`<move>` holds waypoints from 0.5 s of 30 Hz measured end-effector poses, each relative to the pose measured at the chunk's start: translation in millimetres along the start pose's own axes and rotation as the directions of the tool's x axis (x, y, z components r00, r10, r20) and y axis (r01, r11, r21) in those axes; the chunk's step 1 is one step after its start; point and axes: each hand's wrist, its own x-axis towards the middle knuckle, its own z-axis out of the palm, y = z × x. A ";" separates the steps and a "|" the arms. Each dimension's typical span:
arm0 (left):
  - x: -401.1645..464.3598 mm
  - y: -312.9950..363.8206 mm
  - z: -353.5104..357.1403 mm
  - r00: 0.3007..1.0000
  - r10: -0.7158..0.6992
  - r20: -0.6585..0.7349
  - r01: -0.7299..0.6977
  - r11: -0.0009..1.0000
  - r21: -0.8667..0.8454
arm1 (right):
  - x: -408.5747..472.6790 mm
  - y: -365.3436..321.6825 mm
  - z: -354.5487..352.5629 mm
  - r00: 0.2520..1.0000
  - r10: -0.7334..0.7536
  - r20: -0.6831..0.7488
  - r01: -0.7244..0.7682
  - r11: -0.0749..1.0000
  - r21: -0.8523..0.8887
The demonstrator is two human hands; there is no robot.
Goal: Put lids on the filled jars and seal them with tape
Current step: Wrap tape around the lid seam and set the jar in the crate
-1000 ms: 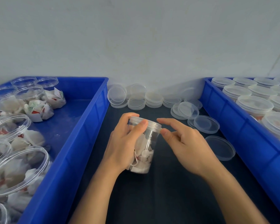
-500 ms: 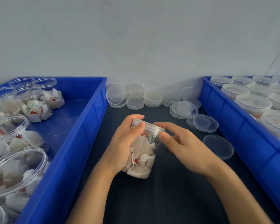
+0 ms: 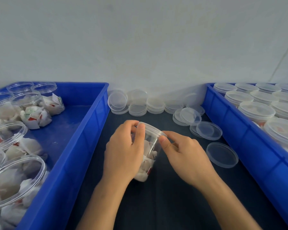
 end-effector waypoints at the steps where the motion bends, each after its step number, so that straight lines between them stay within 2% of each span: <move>1: -1.6 2.4 1.0 0.999 -0.032 0.034 0.031 0.999 0.020 | -0.7 -2.0 0.6 1.000 -0.004 -0.009 0.004 1.000 -0.020; 5: -4.2 7.0 -0.7 0.982 -0.101 0.157 0.081 0.988 0.130 | -3.9 -8.0 3.5 0.999 -0.029 -0.028 0.027 0.998 -0.062; 7: -3.2 7.0 -2.5 0.981 -0.094 0.167 0.082 0.993 0.082 | -2.6 -6.2 1.5 1.000 -0.029 0.002 0.029 0.999 -0.022; 11: -1.8 1.4 -6.5 0.985 -0.110 0.135 0.122 0.989 -0.085 | -0.6 4.7 -6.0 0.991 -0.084 0.109 0.063 0.982 0.180; 15: -0.4 -0.4 -8.8 0.989 -0.093 0.118 0.114 0.976 -0.188 | 1.4 9.0 -8.5 0.991 -0.096 0.096 0.073 0.973 0.221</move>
